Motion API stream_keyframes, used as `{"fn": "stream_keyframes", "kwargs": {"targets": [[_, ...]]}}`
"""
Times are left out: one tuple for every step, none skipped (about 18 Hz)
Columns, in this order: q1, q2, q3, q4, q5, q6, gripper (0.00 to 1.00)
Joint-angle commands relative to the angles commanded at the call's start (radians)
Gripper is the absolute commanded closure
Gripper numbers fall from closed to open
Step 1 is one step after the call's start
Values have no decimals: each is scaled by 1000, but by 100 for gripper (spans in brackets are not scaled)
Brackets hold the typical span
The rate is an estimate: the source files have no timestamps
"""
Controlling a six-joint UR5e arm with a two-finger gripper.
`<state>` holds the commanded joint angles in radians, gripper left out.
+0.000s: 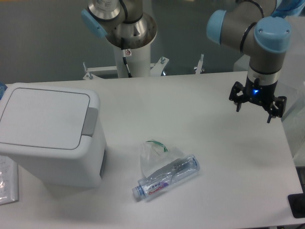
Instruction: Open the trash can
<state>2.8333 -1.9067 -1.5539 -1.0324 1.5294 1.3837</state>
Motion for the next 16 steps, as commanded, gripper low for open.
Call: {"fn": "stream_keyframes", "kwargs": {"targets": [[0,0,-2,0,0,-2,0],[0,0,-2,0,-2,-2,0],[0,0,-5,2,-9,0,0],[0,-3,-5,2,-35,0,0],[2,-2,-9,3,-67,-2,0],[3,-2,-11,5,-96,-17,0],[3,0,-12,5,-124,-67,0],[5,2,-11,5,-161,-133,0],[5,5,-3,5,-205,-197,0],[5,6,3,5,-247,-262,0],[5,11,5,5,-280,-309,0],[3,23,6,2,-308,-342,0],[-6,35,6,2,-339,-369,0],[-14,44,6,2,-365,-411,0],[-17,57,6,2,-394,-452,0],[-21,66,6,5,-426,-489,0]]}}
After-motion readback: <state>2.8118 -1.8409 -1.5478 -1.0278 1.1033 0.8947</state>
